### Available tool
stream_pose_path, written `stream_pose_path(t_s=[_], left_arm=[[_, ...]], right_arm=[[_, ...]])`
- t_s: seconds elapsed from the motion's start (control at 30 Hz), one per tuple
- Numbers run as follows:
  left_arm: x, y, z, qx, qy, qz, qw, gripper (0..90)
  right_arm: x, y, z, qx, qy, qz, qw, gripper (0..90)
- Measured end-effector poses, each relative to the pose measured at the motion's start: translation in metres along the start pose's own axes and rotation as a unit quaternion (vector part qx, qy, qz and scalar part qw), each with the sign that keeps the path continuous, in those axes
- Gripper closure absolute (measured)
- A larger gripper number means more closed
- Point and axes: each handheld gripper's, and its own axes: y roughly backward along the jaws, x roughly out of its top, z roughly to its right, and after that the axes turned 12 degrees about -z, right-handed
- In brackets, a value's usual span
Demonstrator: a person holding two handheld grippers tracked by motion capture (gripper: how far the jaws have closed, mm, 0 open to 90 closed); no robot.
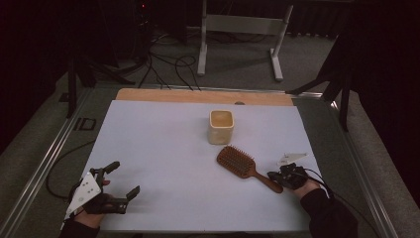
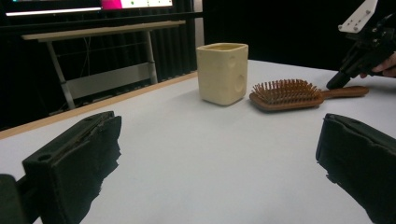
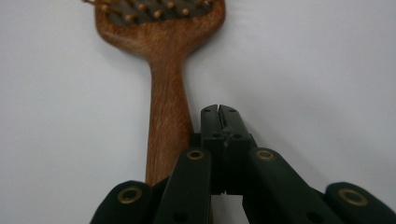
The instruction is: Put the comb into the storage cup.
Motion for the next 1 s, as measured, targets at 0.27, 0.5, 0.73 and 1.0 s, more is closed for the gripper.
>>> stream_pose_path(t_s=[0.27, 0.5, 0.73, 1.0], left_arm=[[0.0, 0.0, 0.0, -0.002, -0.001, 0.0, 1.0, 0.0], [0.001, 0.0, 0.001, -0.001, -0.001, 0.002, 1.0, 0.0], [0.001, 0.0, 0.001, -0.001, -0.002, 0.002, 1.0, 0.0], [0.001, 0.0, 0.001, -0.001, -0.002, 0.002, 1.0, 0.0]], right_arm=[[-0.006, 0.002, -0.01, 0.005, 0.004, -0.004, 1.0, 90.0], [-0.008, 0.003, -0.017, 0.008, 0.002, -0.008, 0.9999, 90.0], [-0.007, 0.004, -0.023, 0.012, 0.007, -0.013, 0.9998, 90.0], [-0.006, 0.004, -0.027, 0.014, 0.012, -0.017, 0.9997, 90.0]])
